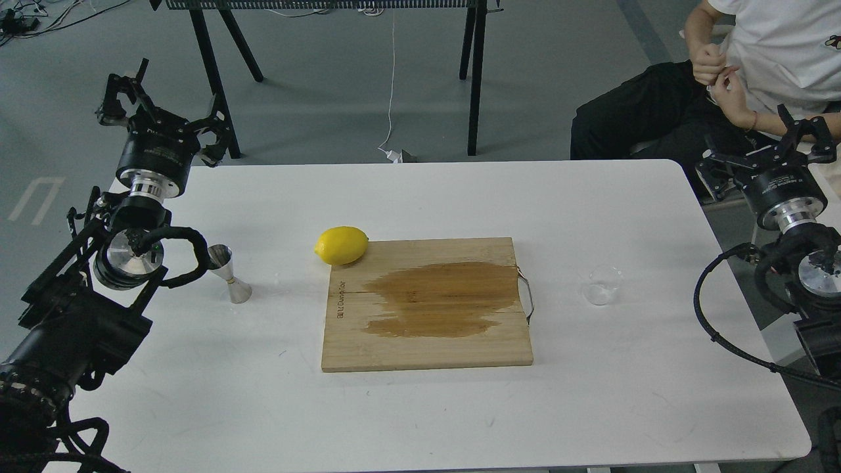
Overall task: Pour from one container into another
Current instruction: 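Move the left gripper down toward the small metal jigger, then close the left gripper around the metal jigger, then lift the jigger and carry it over the wooden cutting board, then lower the jigger upright onto the middle of the cutting board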
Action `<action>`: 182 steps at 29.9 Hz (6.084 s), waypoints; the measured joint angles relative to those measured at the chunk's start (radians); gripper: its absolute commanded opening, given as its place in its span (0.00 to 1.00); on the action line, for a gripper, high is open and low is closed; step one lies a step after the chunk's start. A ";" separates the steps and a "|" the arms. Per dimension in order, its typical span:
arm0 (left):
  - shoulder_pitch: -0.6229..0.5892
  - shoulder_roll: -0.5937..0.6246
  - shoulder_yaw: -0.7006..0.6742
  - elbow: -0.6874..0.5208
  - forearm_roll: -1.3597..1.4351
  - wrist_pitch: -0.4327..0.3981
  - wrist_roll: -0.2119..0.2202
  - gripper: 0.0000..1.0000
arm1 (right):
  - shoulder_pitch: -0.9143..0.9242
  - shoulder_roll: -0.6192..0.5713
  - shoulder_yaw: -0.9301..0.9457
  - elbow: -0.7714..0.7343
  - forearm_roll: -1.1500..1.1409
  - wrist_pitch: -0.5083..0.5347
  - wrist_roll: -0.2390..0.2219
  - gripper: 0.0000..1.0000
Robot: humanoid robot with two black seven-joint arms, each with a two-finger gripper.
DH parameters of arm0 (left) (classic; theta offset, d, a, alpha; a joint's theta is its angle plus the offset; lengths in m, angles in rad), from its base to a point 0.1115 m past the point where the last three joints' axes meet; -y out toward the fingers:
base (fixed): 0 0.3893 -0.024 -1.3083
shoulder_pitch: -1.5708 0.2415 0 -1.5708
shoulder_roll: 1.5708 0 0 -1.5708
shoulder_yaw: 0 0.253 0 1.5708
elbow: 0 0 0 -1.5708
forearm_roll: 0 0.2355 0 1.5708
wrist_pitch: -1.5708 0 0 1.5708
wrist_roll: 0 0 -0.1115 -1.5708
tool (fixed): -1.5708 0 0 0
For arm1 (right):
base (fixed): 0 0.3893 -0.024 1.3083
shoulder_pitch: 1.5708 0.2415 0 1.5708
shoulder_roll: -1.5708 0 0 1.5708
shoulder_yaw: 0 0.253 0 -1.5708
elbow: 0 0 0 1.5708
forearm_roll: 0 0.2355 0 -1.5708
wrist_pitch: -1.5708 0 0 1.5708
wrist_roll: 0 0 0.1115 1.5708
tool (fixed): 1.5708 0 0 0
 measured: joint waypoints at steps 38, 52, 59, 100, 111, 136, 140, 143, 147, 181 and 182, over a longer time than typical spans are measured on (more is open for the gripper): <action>0.282 0.553 0.306 -0.755 0.965 0.251 -0.079 0.97 | -0.049 -0.019 -0.001 0.001 -0.001 0.000 0.000 1.00; 0.520 0.641 0.335 -0.726 1.441 0.421 -0.139 0.92 | -0.050 -0.029 -0.003 0.004 -0.001 0.000 -0.002 1.00; 0.515 0.531 0.382 -0.468 1.707 0.599 -0.072 0.91 | -0.050 -0.030 -0.004 0.006 -0.001 0.000 -0.002 1.00; 0.244 0.181 0.474 0.089 1.876 0.635 -0.061 0.36 | -0.031 -0.043 -0.011 0.004 -0.003 0.000 -0.002 1.00; 0.228 0.180 0.477 0.132 1.876 0.635 -0.062 0.08 | -0.032 -0.043 -0.012 0.004 -0.003 0.000 -0.002 1.00; 0.004 0.148 0.529 -0.195 2.052 0.660 0.018 0.04 | -0.047 -0.137 -0.001 0.007 0.000 0.000 -0.002 1.00; -0.024 0.093 0.557 -0.197 2.079 0.630 0.023 0.04 | -0.051 -0.146 -0.001 0.007 -0.001 0.000 -0.002 1.00; -0.039 0.028 0.585 -0.193 2.080 0.592 0.025 0.04 | -0.057 -0.148 -0.002 0.007 -0.001 0.000 -0.002 1.00; -0.065 -0.043 0.637 -0.151 2.081 0.566 0.026 0.04 | -0.060 -0.148 -0.002 0.007 -0.001 0.000 -0.002 1.00; -0.004 -0.293 0.731 0.128 2.080 0.566 0.106 0.08 | -0.083 -0.149 0.001 0.002 -0.001 0.000 0.000 1.00; -0.003 -0.290 0.732 0.128 2.080 0.566 0.106 0.09 | -0.083 -0.149 0.001 0.001 -0.001 0.000 0.000 1.00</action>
